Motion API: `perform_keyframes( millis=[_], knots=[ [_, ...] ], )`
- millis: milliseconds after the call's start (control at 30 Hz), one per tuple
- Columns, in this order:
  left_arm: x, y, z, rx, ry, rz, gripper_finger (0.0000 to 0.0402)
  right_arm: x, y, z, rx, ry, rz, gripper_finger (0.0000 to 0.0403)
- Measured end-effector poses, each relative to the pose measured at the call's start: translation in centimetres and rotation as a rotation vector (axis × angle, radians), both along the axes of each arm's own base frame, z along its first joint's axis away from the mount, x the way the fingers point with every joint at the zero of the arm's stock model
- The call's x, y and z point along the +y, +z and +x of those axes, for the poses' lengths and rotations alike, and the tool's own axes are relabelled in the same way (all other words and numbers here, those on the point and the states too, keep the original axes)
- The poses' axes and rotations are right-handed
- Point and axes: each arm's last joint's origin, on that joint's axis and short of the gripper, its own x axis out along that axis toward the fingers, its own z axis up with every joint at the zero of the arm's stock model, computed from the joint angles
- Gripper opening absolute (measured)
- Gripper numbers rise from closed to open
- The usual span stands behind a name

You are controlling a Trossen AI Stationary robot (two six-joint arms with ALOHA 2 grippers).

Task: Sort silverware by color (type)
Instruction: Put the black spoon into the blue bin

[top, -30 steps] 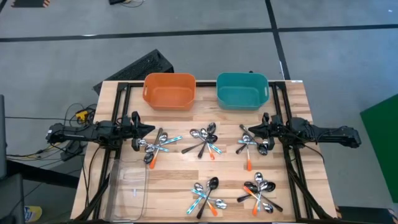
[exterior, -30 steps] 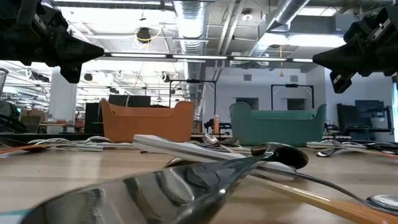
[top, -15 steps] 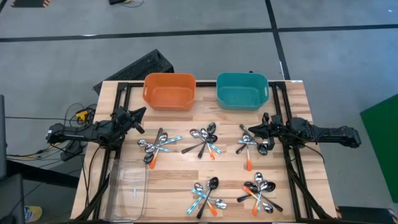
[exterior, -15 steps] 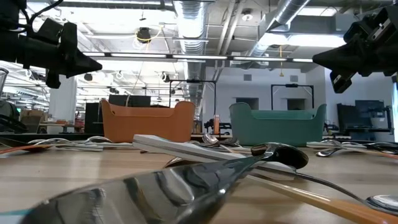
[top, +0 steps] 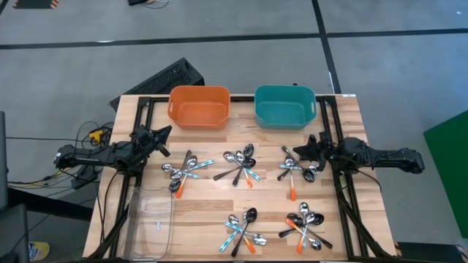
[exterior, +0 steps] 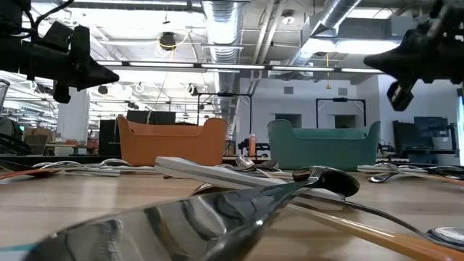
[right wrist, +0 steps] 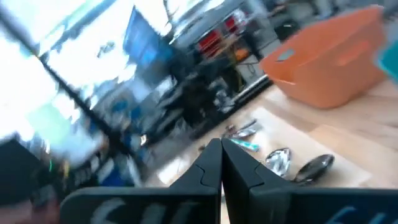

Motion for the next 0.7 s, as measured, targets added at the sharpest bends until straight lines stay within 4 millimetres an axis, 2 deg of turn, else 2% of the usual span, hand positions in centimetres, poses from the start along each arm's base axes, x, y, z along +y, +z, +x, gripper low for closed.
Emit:
perform_keyframes(
  millis=[167, 267, 433, 567, 700],
  knots=[
    [-0.2, 0.08, 0.18, -0.2, -0.103, -0.2, 0.0, -0.25, -0.2, -0.02, -0.016, -0.036, 0.241, 0.0025],
    [-0.31, 0.1, 0.27, -0.28, -0.155, -0.297, 0.0, -0.27, -0.37, -0.02, -0.001, -0.042, 0.274, 0.0025],
    [-0.25, 0.23, 0.22, -0.338, -0.137, -0.339, 0.0, -0.4, -0.41, -0.02, -0.006, -0.085, 0.31, 0.0025],
    [-0.53, 0.2, 0.42, -0.315, -0.256, -0.354, 0.0, -0.46, -0.68, 0.23, 0.01, -0.099, 0.424, 0.0025],
    [-1.01, 0.29, 0.66, -0.272, -0.439, -0.343, 0.0, -0.49, -0.43, 0.86, 0.106, -0.125, 0.489, 0.0025]
  ],
)
